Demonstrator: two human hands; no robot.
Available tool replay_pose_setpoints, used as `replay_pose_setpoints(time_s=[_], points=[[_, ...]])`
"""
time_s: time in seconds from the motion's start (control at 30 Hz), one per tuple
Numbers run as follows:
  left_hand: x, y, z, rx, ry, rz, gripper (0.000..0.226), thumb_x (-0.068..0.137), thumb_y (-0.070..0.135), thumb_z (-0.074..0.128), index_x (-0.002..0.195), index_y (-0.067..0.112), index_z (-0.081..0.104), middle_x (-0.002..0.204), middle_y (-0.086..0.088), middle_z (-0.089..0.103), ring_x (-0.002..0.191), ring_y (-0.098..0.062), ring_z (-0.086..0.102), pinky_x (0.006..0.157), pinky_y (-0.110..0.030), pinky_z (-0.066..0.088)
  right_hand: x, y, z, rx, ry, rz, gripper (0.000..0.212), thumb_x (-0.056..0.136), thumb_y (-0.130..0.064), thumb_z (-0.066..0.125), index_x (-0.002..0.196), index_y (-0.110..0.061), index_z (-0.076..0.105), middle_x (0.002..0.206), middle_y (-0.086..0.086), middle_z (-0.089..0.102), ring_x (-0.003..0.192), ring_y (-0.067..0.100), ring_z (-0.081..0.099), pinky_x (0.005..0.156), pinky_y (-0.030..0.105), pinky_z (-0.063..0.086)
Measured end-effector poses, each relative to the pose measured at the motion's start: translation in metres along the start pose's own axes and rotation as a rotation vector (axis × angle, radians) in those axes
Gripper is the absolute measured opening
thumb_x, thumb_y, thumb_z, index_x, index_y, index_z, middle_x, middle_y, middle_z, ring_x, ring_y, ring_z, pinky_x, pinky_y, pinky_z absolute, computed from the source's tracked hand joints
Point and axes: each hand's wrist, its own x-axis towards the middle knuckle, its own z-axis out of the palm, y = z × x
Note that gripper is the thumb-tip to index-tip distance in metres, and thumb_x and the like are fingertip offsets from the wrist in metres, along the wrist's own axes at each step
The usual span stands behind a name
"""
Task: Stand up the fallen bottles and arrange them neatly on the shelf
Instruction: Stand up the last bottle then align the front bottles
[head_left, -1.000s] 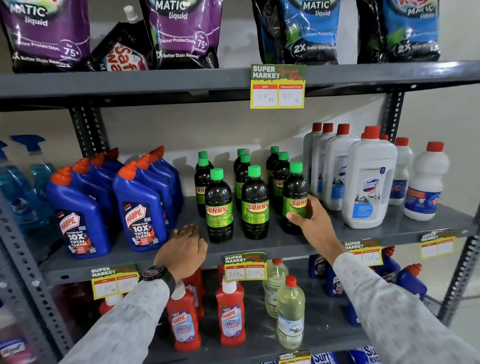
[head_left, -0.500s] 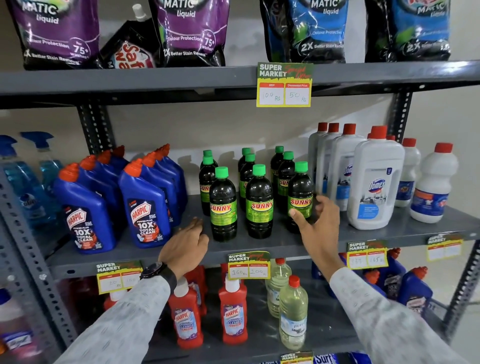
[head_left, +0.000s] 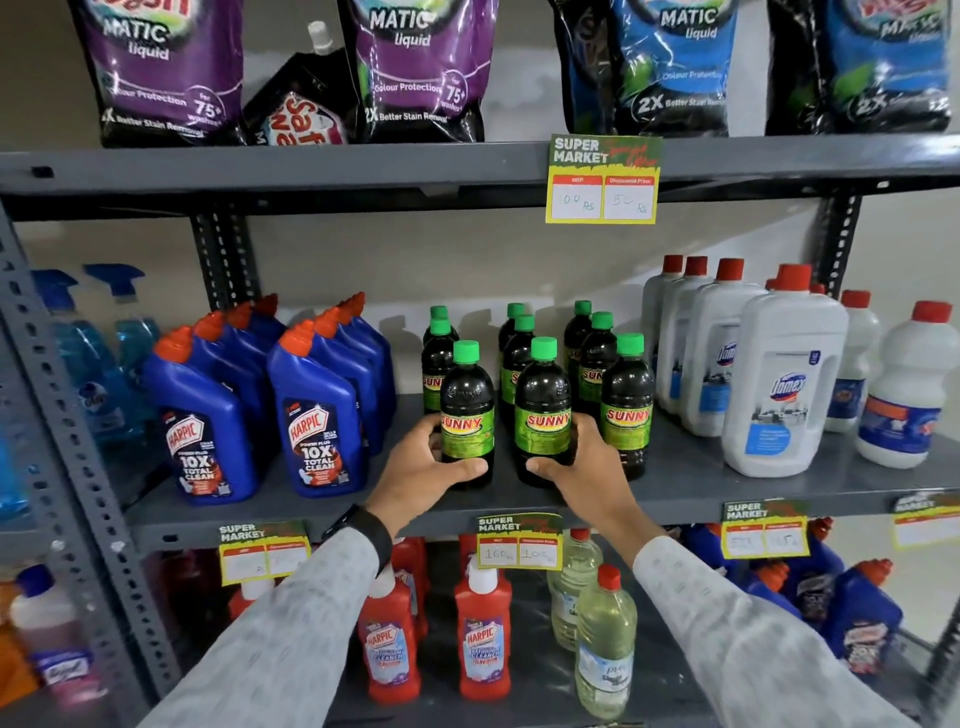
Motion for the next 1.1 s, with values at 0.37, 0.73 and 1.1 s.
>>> replay_pose_setpoints(time_s=[0.37,0.73,1.1], points=[[-0.008,-0.02,-0.024,-0.021,0.037,0.043,0.079,0.072,0.03,0.091,0.139,0.035,0.05,0.126,0.018,0.065,0.118,0.004,0.059,0.1,-0.017,0.044,0.001,-0.002,-0.002,0.061,-0.136,-0.039,0.071,0.083,-0.021,0.088,0.142,-0.014,0.051,0.122,-0.004,0.07,0.114,0.015,0.066,0.101,0.032,0.051],[-0.017,-0.018,-0.022,0.011,0.057,0.101,0.079,0.079,0.031,0.086,0.148,0.027,0.047,0.133,0.012,0.064,0.12,0.003,0.059,0.097,-0.012,0.044,0.005,0.006,0.002,0.077,-0.142,-0.042,0.066,0.084,-0.021,0.088,0.14,-0.017,0.052,0.119,-0.007,0.071,0.113,0.012,0.067,0.101,0.032,0.052],[-0.027,-0.009,-0.021,0.046,0.055,0.067,0.078,0.082,0.035,0.083,0.149,0.033,0.044,0.134,0.014,0.064,0.122,0.0,0.059,0.112,-0.033,0.046,0.001,0.005,0.0,0.05,-0.159,-0.077,0.076,0.087,-0.027,0.084,0.151,-0.018,0.044,0.122,-0.012,0.066,0.117,0.011,0.064,0.103,0.029,0.048]])
